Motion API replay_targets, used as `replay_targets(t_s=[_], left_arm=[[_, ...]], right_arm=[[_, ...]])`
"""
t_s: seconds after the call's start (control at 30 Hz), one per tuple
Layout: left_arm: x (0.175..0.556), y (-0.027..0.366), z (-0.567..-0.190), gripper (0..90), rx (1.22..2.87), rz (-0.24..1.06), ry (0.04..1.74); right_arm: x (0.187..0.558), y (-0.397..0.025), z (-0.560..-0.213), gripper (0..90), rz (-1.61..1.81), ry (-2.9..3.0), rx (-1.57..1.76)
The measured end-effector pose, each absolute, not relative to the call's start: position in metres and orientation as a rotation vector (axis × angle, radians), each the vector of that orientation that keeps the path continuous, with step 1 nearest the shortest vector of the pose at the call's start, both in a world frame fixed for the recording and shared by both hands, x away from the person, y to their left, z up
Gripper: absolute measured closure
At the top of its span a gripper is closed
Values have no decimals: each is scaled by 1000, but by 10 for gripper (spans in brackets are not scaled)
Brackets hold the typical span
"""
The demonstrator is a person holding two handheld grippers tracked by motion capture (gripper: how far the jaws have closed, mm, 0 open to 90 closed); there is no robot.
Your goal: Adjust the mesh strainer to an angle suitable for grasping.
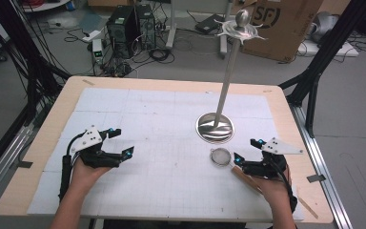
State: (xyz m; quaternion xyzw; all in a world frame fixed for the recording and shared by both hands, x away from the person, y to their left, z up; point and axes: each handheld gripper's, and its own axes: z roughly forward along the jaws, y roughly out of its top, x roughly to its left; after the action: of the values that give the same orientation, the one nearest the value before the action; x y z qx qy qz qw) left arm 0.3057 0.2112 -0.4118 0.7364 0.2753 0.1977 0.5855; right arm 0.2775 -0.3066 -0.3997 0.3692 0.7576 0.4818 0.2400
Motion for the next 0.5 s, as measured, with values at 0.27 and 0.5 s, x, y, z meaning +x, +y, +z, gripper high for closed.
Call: replay_targets(t_s=[0.27,0.5], left_arm=[[306,210,-413,161,1733,457,646],[306,209,-412,161,1719,453,638]], right_arm=[[279,-308,-402,163,1318,2081,1017],[274,-308,-398,163,1312,2085,1020]])
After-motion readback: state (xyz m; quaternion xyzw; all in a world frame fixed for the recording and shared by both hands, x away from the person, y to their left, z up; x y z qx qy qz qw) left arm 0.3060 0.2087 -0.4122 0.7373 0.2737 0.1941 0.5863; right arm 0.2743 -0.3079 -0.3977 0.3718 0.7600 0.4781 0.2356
